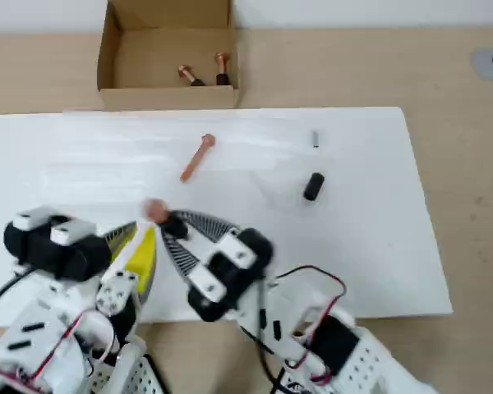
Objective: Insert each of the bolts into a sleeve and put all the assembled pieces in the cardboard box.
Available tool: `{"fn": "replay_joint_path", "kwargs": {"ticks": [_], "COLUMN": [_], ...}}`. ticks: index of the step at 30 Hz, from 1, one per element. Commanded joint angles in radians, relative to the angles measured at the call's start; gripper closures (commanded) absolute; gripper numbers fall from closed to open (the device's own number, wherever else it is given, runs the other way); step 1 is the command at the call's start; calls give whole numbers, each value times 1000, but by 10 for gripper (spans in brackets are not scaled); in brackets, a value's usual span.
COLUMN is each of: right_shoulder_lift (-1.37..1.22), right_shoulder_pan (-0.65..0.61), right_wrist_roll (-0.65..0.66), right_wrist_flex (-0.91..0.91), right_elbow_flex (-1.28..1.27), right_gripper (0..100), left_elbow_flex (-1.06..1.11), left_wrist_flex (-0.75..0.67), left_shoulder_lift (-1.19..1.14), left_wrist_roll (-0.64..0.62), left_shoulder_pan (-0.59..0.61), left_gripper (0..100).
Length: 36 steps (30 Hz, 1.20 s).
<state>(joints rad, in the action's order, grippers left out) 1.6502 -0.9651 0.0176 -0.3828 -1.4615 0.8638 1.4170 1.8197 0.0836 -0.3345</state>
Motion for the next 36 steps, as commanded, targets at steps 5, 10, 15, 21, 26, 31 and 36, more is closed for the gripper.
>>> {"fn": "replay_joint_path", "kwargs": {"ticks": [5, 10, 15, 21, 26, 31, 36], "right_shoulder_lift": [15, 5, -120, -467, -835, -1216, -1563], "right_shoulder_pan": [71, 154, 226, 297, 377, 449, 506], "right_wrist_roll": [-8, 0, 20, 14, 14, 12, -94], "right_wrist_flex": [6, 84, 241, 324, 388, 422, 422], "right_elbow_flex": [84, 87, 140, 372, 625, 892, 1191], "right_gripper": [989, 989, 989, 989, 989, 989, 989], "left_elbow_flex": [-118, -212, -204, -29, 100, 135, 137], "left_wrist_flex": [130, 98, 17, -127, -213, -235, -235], "left_shoulder_lift": [-58, -188, -305, -326, -326, -326, -326], "left_wrist_roll": [41, 49, 170, 207, 210, 210, 212], "left_shoulder_pan": [6, 161, 321, 365, 365, 365, 364], "left_gripper": [886, 886, 889, 890, 890, 905, 958]}}
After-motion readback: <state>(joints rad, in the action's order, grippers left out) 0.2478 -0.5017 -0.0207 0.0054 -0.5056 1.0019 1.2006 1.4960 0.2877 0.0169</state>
